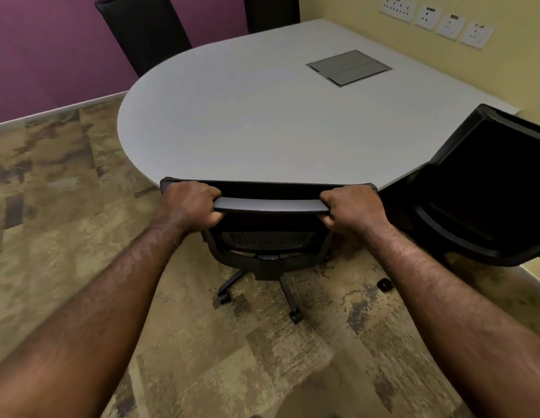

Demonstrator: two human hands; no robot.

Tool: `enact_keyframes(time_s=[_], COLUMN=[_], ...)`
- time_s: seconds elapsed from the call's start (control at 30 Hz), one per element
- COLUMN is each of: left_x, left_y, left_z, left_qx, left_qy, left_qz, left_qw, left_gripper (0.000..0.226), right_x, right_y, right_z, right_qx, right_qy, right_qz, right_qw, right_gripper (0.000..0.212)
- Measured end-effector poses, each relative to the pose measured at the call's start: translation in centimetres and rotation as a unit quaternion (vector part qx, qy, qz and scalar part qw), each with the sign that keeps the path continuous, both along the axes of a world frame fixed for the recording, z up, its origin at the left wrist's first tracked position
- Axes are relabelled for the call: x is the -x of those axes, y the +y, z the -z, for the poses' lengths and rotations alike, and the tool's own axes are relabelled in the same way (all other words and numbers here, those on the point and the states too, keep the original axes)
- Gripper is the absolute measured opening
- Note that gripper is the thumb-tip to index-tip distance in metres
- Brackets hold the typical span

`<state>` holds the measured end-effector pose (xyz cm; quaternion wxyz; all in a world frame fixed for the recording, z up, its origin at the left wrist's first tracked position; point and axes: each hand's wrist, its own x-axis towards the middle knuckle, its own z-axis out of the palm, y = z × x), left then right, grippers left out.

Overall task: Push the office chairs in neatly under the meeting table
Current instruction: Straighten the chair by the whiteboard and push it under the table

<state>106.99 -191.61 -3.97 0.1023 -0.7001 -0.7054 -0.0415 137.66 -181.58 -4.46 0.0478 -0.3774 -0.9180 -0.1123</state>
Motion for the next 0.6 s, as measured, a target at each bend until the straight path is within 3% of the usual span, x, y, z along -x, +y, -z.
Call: enact_keyframes(time_s=[0.6], left_x=[2.9], left_y=[3.5], left_z=[0.9], left_qx=[-0.024], left_qy=[-0.007], left_qz=[0.025], left_qw=[0.999], left_gripper=[0.013], right_x=[2.2], right_y=[2.5], right_z=[-0.1], right_qx=[0.003], right_qy=[-0.013], right_qz=[0.028], right_qw=[1.000], right_gripper=[0.022])
